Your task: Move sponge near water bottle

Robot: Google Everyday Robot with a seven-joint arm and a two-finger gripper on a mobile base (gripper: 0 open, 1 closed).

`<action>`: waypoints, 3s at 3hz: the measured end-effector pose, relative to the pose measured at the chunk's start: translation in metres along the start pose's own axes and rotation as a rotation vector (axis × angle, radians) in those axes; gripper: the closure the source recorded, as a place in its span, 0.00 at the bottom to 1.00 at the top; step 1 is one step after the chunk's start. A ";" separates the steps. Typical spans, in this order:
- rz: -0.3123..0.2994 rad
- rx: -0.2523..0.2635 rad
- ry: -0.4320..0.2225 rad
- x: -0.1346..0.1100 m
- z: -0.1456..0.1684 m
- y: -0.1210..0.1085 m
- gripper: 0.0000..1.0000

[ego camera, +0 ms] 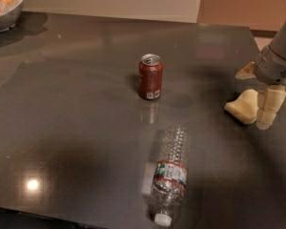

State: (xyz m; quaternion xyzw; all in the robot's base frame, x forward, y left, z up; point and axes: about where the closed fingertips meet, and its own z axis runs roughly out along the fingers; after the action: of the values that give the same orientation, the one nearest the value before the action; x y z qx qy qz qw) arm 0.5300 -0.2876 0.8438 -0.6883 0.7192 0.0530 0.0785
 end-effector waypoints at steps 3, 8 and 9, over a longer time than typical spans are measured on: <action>-0.042 -0.009 0.007 0.018 0.014 0.016 0.42; -0.112 -0.016 -0.042 -0.059 -0.041 0.089 1.00; -0.097 -0.030 -0.030 -0.060 -0.036 0.114 1.00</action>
Offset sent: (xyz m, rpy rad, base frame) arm -0.0278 -0.0177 -0.0202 -0.0142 0.0245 0.0616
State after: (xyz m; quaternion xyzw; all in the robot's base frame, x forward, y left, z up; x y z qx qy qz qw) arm 0.4173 -0.2296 0.8868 -0.7226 0.6829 0.0702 0.0815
